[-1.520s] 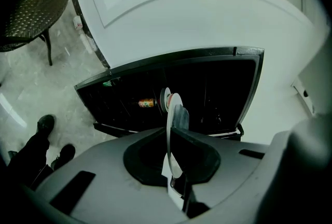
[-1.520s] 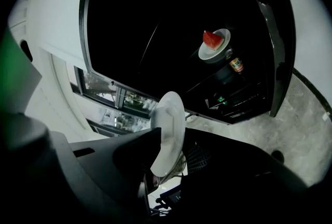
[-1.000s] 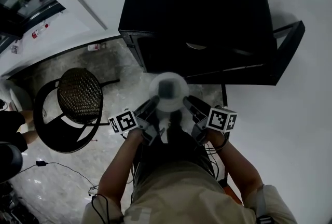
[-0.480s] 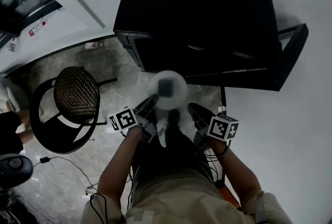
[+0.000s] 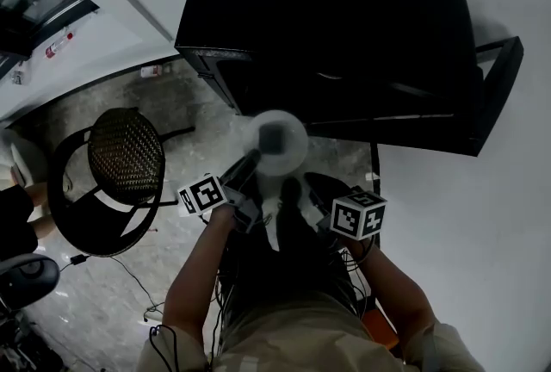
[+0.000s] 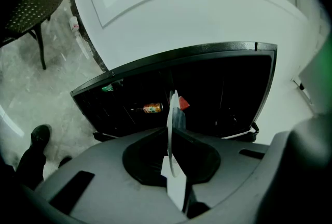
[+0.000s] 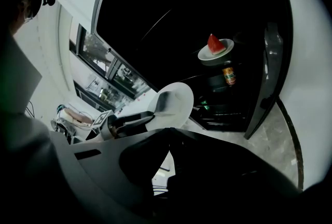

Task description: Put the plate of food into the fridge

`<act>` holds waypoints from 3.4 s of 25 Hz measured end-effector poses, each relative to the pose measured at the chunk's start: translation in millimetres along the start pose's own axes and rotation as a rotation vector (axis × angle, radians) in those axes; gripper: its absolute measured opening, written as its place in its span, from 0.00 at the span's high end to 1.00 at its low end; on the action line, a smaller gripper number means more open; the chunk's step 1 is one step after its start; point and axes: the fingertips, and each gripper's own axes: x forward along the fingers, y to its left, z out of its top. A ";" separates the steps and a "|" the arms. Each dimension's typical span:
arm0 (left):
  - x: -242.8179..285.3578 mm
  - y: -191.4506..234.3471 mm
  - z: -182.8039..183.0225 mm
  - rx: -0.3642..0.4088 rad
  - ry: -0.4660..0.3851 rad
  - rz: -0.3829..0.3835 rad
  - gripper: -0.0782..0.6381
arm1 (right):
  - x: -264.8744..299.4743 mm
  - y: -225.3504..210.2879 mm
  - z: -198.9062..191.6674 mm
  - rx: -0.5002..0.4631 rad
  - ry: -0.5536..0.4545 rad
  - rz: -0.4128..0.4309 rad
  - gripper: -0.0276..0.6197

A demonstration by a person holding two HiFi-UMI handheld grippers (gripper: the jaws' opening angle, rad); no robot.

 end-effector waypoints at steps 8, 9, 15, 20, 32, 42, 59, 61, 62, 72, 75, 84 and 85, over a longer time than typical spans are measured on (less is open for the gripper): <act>16.4 14.8 -1.2 -0.019 -0.012 -0.010 0.87 | 1.3 -5.7 -18.3 -0.019 0.021 0.003 0.92; 19.9 16.8 -1.3 -0.021 -0.013 -0.011 0.87 | 0.8 -7.6 -19.1 -0.015 0.023 0.002 0.92; 32.0 30.9 -3.6 -0.012 0.001 -0.002 0.87 | -8.0 -22.2 -22.5 -0.003 0.015 -0.036 0.92; 38.0 45.1 -0.7 -0.037 -0.030 -0.018 0.87 | 0.6 -20.7 -28.1 -0.001 0.020 -0.003 0.92; 62.1 86.2 3.4 -0.063 -0.060 -0.027 0.87 | 12.9 -36.0 -52.7 -0.060 0.096 0.011 0.92; 85.2 120.5 13.1 -0.060 -0.080 -0.024 0.87 | 34.6 -47.3 -60.2 -0.057 0.115 0.030 0.92; 119.0 174.9 26.2 -0.117 -0.178 0.042 0.87 | 52.8 -71.4 -74.2 -0.101 0.195 0.050 0.92; 121.3 178.7 26.7 -0.124 -0.187 0.043 0.87 | 53.0 -72.6 -80.2 -0.113 0.213 0.055 0.92; 122.4 180.6 26.5 -0.125 -0.190 0.044 0.87 | 52.4 -73.2 -82.5 -0.116 0.218 0.057 0.92; 129.5 199.8 24.3 -0.163 -0.233 0.050 0.87 | 54.8 -78.0 -98.2 -0.095 0.242 0.075 0.92; 128.8 203.1 24.3 -0.176 -0.246 0.048 0.87 | 56.8 -76.0 -98.7 -0.102 0.243 0.080 0.92; 138.4 203.6 36.0 -0.197 -0.274 0.029 0.87 | 68.2 -77.7 -93.2 -0.127 0.239 0.081 0.92; 140.2 203.7 37.0 -0.201 -0.277 0.026 0.87 | 70.7 -79.5 -94.3 -0.137 0.243 0.078 0.92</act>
